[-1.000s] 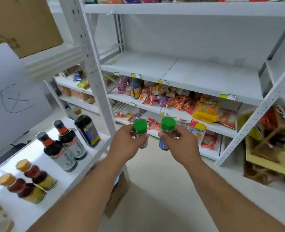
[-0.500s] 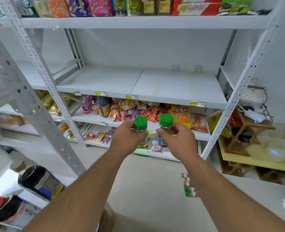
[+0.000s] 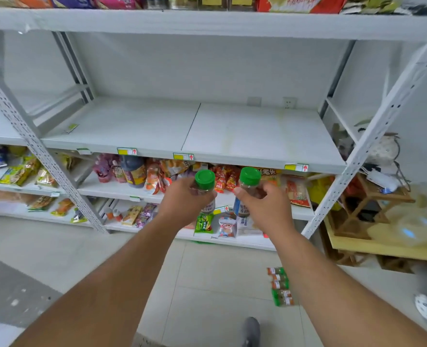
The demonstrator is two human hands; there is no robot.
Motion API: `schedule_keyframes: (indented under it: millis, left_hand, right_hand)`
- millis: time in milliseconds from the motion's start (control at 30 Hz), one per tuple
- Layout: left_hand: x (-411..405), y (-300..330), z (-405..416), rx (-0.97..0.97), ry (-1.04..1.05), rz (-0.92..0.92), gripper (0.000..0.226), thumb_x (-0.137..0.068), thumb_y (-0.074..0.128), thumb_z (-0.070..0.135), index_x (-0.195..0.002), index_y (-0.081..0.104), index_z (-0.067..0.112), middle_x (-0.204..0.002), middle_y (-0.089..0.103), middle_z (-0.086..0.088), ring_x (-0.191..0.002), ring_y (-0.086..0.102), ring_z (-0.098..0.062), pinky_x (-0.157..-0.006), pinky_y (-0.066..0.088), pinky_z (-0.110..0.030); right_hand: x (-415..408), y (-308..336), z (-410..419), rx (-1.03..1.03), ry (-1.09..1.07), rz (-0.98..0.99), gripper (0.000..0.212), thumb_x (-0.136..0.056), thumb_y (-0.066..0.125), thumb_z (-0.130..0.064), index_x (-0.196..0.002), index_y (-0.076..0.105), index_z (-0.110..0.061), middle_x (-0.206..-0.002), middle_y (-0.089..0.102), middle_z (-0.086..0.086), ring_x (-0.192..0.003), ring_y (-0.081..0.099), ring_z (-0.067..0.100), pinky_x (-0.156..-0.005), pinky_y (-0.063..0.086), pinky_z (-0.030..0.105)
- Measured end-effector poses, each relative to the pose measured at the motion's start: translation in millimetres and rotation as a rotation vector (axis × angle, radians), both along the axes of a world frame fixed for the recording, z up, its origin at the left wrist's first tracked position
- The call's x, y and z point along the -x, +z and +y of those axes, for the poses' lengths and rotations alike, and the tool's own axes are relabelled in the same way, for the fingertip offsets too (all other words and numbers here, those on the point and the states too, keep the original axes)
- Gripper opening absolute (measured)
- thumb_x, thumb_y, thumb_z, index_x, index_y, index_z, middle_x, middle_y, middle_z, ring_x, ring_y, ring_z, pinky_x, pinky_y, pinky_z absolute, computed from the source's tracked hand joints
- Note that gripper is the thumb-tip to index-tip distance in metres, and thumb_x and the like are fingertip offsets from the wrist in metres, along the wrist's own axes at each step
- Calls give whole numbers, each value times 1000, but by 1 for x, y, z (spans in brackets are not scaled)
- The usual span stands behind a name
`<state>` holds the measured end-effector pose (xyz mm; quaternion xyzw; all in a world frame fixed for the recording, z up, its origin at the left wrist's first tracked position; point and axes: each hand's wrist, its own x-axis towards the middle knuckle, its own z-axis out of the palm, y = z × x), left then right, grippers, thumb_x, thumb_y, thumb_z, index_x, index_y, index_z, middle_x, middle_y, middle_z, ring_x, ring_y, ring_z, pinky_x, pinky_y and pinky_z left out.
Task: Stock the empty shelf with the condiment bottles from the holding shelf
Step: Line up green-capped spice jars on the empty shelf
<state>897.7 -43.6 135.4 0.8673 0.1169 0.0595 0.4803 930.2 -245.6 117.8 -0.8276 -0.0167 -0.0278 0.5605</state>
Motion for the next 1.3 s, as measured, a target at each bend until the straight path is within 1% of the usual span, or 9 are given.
schedule_keyframes:
  millis: [133, 333, 433, 533, 633, 800, 933, 1167, 1300]
  left_hand:
    - [-64, -7, 4, -1, 14, 26, 20, -84, 81, 40, -100, 71, 34, -92, 74, 14, -86, 69, -6, -74, 53, -27]
    - [-151, -12, 8, -92, 69, 56, 21, -85, 78, 44, -101, 69, 34, -90, 71, 16, -81, 61, 2, -62, 42, -19]
    - [-183, -18, 17, -55, 85, 73, 18, -85, 79, 42, -97, 69, 34, -92, 72, 15, -85, 64, -1, -66, 47, -21]
    - [-213, -25, 32, -51, 77, 99, 15, -84, 79, 41, -87, 64, 38, -92, 74, 11, -89, 68, -9, -78, 54, -30]
    - [-248, -32, 52, -43, 67, 109, 18, -85, 80, 41, -92, 64, 37, -96, 74, 10, -90, 68, -10, -80, 55, -31]
    - [-312, -54, 89, -36, -2, 111, 30, -82, 83, 40, -107, 66, 32, -102, 73, 11, -97, 68, -12, -88, 56, -33]
    - [-348, -67, 112, -60, -45, 98, 34, -84, 80, 39, -114, 71, 26, -102, 73, 11, -96, 68, -10, -77, 52, -25]
    - [-390, -81, 129, -37, -83, 105, 26, -84, 81, 38, -107, 72, 31, -97, 71, 18, -94, 66, -3, -77, 50, -23]
    - [-410, -92, 134, -46, -96, 101, 21, -83, 81, 35, -102, 73, 31, -94, 72, 18, -94, 68, -3, -81, 53, -25]
  right_hand:
    - [-63, -9, 1, -4, -1, 23, 21, -82, 82, -44, -88, 72, -27, -80, 71, -16, -71, 62, -9, -57, 39, 12]
    - [-155, -21, 10, 40, 7, 44, 26, -81, 82, -48, -91, 71, -27, -86, 73, -14, -83, 67, 3, -67, 50, 27]
    - [-194, -21, 18, 70, 4, 43, 27, -81, 82, -49, -93, 69, -28, -87, 71, -16, -84, 65, 1, -70, 52, 26]
    - [-225, -29, 30, 90, -7, 55, 28, -80, 81, -51, -94, 67, -30, -87, 70, -17, -86, 65, 3, -72, 53, 29]
    - [-257, -39, 47, 122, -22, 71, 32, -79, 80, -54, -95, 66, -30, -88, 69, -17, -86, 65, 5, -76, 55, 34]
    - [-298, -53, 79, 125, -77, 73, 31, -80, 81, -49, -96, 65, -28, -90, 68, -16, -86, 62, -2, -69, 47, 22]
    - [-320, -64, 96, 128, -103, 89, 29, -83, 80, -47, -99, 64, -29, -93, 67, -16, -87, 60, -2, -70, 45, 23]
    - [-360, -71, 115, 148, -148, 85, 27, -83, 81, -42, -98, 64, -27, -89, 66, -14, -84, 60, 0, -63, 41, 14]
    - [-381, -83, 124, 155, -157, 86, 27, -81, 83, -40, -95, 66, -24, -88, 69, -13, -85, 64, 5, -68, 46, 19]
